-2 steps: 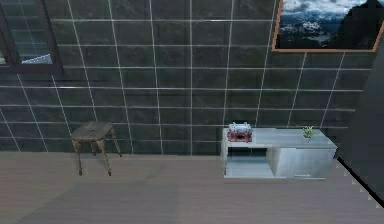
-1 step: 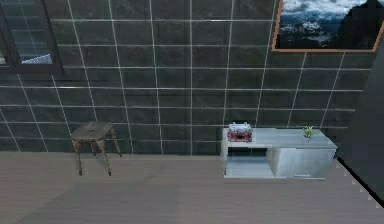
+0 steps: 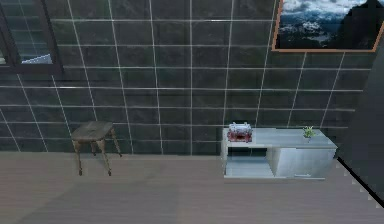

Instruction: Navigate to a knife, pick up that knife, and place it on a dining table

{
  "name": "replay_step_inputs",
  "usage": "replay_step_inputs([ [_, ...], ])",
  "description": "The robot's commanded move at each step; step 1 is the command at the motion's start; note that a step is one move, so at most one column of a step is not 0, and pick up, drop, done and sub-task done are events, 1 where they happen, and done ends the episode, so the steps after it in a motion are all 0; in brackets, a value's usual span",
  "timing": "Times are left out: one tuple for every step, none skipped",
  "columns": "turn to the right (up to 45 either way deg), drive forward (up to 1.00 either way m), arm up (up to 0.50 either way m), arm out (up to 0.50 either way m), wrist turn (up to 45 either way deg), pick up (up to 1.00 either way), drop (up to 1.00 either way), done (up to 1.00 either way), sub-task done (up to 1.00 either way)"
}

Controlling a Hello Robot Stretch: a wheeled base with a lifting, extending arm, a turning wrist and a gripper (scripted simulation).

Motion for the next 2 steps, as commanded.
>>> replay_step_inputs([
  [0.0, 0.00, 0.00, 0.44, 0.0, 0.00, 0.00, 0.00, 0.00],
  [0.0, 0.00, 0.00, 0.00, 45.0, 0.00, 0.00, 0.00, 0.00],
])
